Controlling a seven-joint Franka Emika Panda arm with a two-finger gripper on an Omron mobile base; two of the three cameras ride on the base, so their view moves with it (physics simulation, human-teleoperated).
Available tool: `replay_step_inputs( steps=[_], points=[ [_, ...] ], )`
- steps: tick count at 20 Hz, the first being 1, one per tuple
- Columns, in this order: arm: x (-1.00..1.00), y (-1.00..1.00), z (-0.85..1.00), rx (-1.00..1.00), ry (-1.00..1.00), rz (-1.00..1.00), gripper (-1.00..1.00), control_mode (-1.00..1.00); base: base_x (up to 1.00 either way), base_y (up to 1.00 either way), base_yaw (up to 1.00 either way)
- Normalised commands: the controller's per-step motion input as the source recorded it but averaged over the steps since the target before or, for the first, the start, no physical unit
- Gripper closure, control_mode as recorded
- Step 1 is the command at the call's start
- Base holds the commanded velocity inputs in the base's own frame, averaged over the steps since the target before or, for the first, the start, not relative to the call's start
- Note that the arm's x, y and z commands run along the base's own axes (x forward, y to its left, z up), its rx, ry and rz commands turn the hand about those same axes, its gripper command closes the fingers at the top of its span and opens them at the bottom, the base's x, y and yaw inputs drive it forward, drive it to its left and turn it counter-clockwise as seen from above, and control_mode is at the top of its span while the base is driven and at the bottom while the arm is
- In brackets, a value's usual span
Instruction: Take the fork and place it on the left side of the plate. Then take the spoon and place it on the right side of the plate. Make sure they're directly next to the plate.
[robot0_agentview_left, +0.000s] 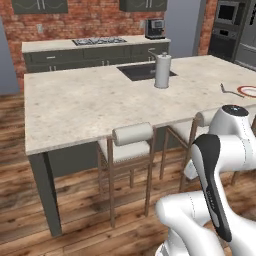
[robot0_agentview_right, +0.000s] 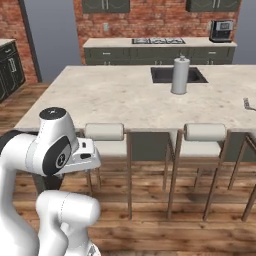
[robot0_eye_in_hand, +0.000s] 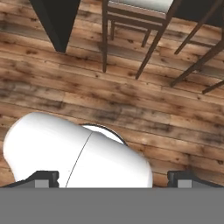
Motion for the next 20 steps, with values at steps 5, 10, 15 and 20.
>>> replay_step_inputs(
  steps=[5,10,15,20],
  points=[
    [0.00,0.00,0.00,0.00,0.00,0.00,-1.00,1.00,0.34,1.00,-0.27],
    [0.00,0.00,0.00,0.00,0.00,0.00,-1.00,1.00,0.44,1.00,-0.27],
    [0.00,0.00,0.00,0.00,0.00,0.00,-1.00,1.00,0.45,1.00,-0.29],
    [0.00,0.00,0.00,0.00,0.00,0.00,-1.00,1.00,0.18,1.00,-0.27]
  ],
)
